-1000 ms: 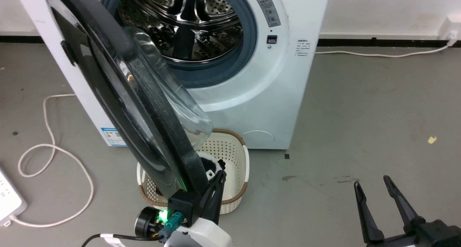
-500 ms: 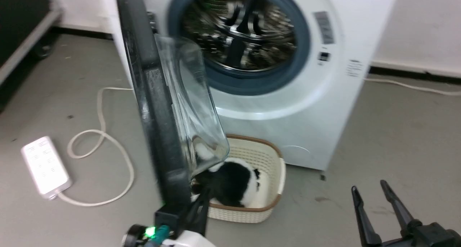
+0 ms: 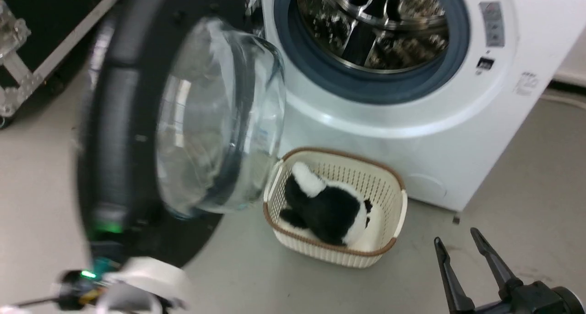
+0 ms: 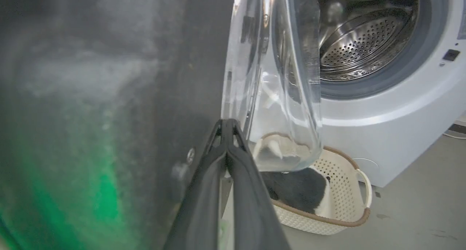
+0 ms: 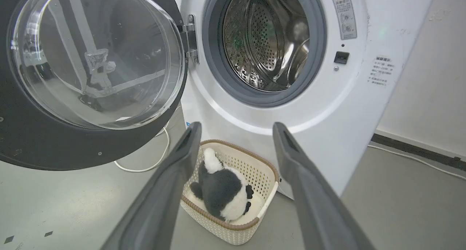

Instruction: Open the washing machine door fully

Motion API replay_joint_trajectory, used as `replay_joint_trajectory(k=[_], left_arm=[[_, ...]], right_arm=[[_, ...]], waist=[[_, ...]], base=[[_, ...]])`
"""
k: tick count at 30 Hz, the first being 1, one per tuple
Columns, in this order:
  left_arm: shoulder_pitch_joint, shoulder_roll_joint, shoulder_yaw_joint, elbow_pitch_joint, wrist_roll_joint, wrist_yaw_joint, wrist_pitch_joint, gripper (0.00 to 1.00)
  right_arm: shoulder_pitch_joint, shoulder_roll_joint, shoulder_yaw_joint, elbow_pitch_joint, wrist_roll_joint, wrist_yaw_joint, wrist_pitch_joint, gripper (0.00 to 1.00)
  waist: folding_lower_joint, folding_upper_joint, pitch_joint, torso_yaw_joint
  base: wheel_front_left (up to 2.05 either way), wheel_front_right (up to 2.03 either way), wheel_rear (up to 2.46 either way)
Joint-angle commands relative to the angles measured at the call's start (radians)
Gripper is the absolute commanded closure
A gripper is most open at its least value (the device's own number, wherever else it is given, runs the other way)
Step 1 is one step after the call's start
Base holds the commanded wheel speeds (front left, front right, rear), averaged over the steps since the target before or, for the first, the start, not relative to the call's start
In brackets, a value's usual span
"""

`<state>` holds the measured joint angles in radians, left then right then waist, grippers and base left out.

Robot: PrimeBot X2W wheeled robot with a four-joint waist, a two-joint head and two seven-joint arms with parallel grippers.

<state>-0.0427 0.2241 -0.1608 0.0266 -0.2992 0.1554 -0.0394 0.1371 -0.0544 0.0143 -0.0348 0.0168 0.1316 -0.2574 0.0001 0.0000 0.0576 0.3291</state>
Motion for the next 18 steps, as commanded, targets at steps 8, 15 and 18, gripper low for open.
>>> replay_joint_trajectory(k=[8,15,18], left_arm=[[-0.117,0.16,0.272,0.098,-0.118,0.028,-0.031,1.0],[-0.204,0.231,0.351,0.235,-0.155,0.005,-0.093,1.0],[-0.243,0.24,0.358,0.303,-0.166,-0.009,-0.123,1.0]], right_arm=[[-0.054,-0.038,-0.006,-0.012,-0.013,-0.001,-0.004,0.0],[-0.077,-0.051,-0.024,-0.033,-0.023,-0.001,-0.004,0.0],[-0.076,-0.054,-0.032,-0.039,-0.028,-0.001,-0.004,0.0]], waist=[[-0.0001,0.0,0.132,-0.022],[-0.0001,0.0,0.191,-0.045],[-0.0001,0.0,0.204,-0.049]], base=[[0.0,0.0,0.0],[0.0,0.0,0.0],[0.0,0.0,0.0]])
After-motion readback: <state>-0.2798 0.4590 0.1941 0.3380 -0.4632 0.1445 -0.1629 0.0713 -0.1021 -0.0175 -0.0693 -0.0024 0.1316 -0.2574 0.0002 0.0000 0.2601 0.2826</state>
